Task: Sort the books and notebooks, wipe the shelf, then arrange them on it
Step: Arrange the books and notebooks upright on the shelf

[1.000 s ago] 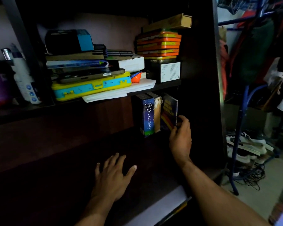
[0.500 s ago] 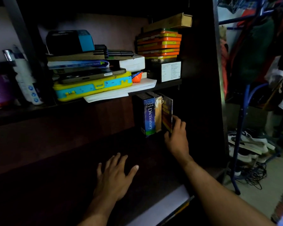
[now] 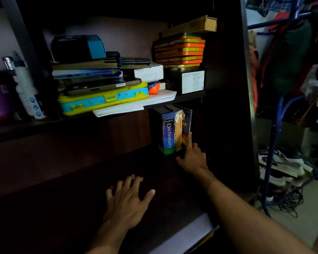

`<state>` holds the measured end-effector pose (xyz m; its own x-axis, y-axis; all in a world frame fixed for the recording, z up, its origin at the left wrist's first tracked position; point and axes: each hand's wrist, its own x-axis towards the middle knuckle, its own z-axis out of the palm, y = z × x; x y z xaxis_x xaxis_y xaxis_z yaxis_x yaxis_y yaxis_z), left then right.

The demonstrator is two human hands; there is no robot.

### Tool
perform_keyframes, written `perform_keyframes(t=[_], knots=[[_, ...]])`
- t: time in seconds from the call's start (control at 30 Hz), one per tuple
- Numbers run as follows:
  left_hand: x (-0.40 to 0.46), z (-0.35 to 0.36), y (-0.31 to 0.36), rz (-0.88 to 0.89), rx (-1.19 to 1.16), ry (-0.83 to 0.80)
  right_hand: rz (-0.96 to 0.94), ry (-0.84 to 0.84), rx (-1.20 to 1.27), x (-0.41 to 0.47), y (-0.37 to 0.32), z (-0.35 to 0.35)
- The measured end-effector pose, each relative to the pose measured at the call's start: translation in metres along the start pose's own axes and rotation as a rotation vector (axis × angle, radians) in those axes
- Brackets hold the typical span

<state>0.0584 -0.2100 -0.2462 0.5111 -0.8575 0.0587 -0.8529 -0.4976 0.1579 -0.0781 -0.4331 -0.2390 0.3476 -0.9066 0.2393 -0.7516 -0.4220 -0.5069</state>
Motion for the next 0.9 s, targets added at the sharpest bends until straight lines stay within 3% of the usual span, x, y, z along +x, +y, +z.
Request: perform_keyframes(t=[0.2, 0.37, 0.57, 0.7, 0.8, 0.9], knots=[[0.002, 0.002, -0.002, -0.006, -0.013, -0.016, -0.052, 0.056, 0.138, -0.001, 0.001, 0.000], [0.000, 0.003, -0.001, 0.000, -0.029, 0.015, -0.080, -0.076, 0.004, 0.001, 0.004, 0.001], [-0.001, 0.002, -0.003, 0.007, -0.037, 0.037, -0.113, -0.103, -0.079, -0.001, 0.000, 0.001], [-0.001, 0.003, -0.002, 0.007, -0.033, 0.037, -0.100, -0.060, -0.004, -0.003, 0.000, -0.002], [-0.001, 0.002, -0.002, 0.008, -0.030, 0.035, -0.297, 0.038, -0.095, -0.013, -0.007, -0.004], [-0.001, 0.003, -0.002, 0.017, -0.032, 0.058, -0.638, -0.137, -0.199, -0.024, -0.022, 0.002]])
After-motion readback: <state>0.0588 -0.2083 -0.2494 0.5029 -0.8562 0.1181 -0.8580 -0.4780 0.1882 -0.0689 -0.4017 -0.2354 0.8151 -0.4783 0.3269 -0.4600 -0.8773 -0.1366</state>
